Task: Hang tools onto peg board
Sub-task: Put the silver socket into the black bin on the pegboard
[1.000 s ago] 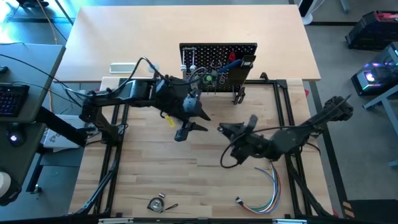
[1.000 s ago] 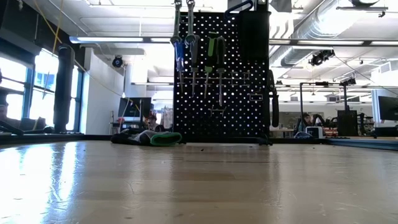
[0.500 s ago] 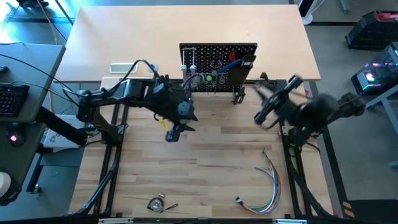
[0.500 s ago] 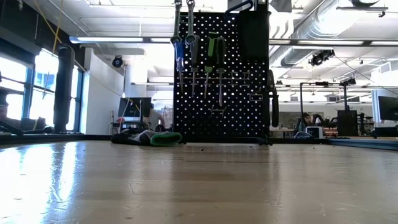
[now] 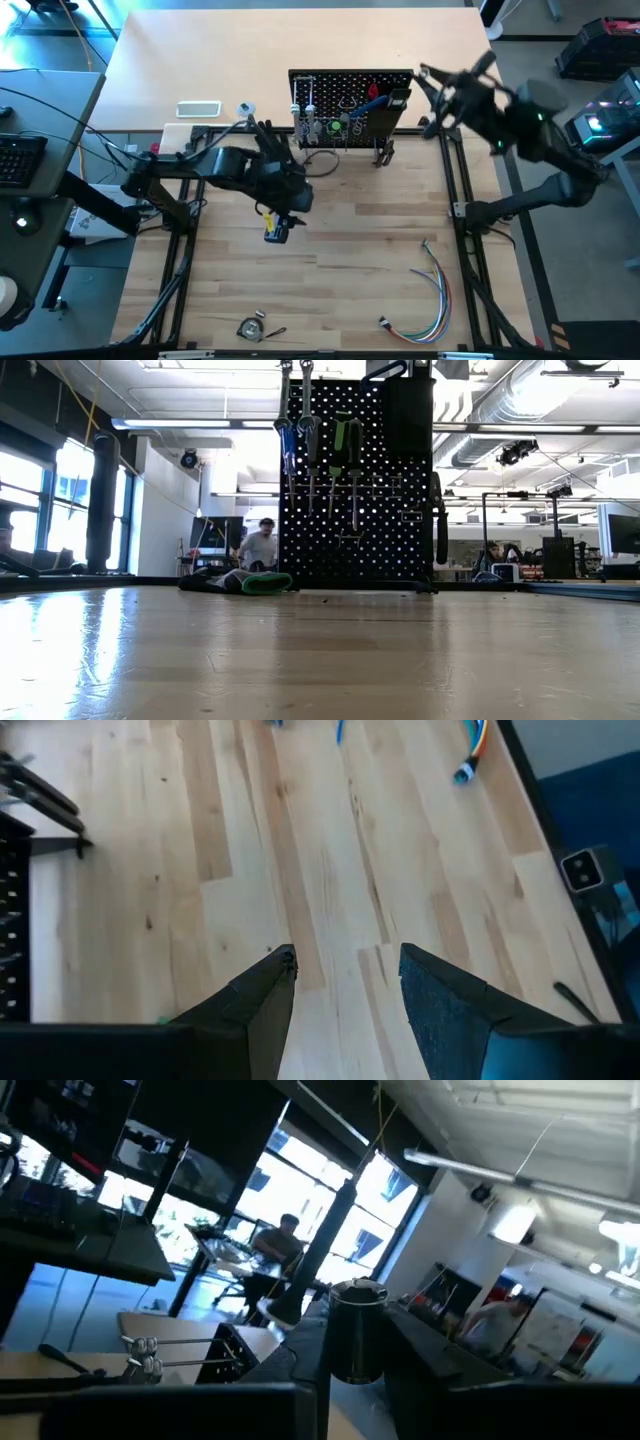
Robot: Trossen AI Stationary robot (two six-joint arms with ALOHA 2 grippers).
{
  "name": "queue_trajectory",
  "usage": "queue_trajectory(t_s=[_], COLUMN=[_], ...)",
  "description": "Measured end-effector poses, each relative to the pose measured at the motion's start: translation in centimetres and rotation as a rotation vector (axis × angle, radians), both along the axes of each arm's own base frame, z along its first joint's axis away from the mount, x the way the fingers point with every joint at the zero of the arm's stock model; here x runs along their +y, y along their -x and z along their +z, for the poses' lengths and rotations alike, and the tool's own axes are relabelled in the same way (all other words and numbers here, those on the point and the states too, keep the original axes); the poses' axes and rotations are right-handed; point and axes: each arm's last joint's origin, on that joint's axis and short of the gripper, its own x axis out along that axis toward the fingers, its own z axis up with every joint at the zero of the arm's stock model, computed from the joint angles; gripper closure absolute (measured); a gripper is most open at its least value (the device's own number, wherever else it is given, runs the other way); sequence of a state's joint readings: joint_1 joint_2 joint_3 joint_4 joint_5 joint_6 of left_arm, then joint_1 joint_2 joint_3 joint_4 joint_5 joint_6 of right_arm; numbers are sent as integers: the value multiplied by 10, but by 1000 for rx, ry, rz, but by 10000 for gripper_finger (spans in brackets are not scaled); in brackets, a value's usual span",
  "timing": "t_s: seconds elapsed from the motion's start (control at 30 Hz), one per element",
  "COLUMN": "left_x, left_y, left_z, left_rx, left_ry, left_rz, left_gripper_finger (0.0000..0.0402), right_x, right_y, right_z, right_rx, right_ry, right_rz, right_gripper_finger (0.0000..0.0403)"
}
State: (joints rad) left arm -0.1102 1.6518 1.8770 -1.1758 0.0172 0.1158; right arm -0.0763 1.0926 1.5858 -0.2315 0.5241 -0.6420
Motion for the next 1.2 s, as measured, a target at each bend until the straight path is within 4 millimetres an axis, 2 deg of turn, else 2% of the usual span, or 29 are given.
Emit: queue_trajectory(t_s=[0.33, 0.5, 0.6, 0.8, 1.0, 1.2], left_x=[-11, -11, -11, -5, 1, 5], left_y=[-7, 5, 18, 57, 92, 109], left_z=[-56, -72, -73, -70, -81, -91], left_rx=[25, 1, -85, -303, -348, -361], left_ry=[60, 91, 119, 185, 214, 232], left_rz=[-36, -14, -14, 13, 93, 147], left_gripper_finger=[229, 229, 229, 229, 229, 229], right_x=[-63, -94, -108, -120, -123, -128], right_y=[-10, -21, -25, -25, -18, -18], right_z=[22, 12, 6, -2, -7, -13], right_rx=[76, 163, 204, 236, 261, 297], right_ry=[-265, -422, -514, -599, -681, -733], right_rz=[15, 16, 51, 39, 53, 73], right_gripper_finger=[348, 348, 348, 348, 347, 334])
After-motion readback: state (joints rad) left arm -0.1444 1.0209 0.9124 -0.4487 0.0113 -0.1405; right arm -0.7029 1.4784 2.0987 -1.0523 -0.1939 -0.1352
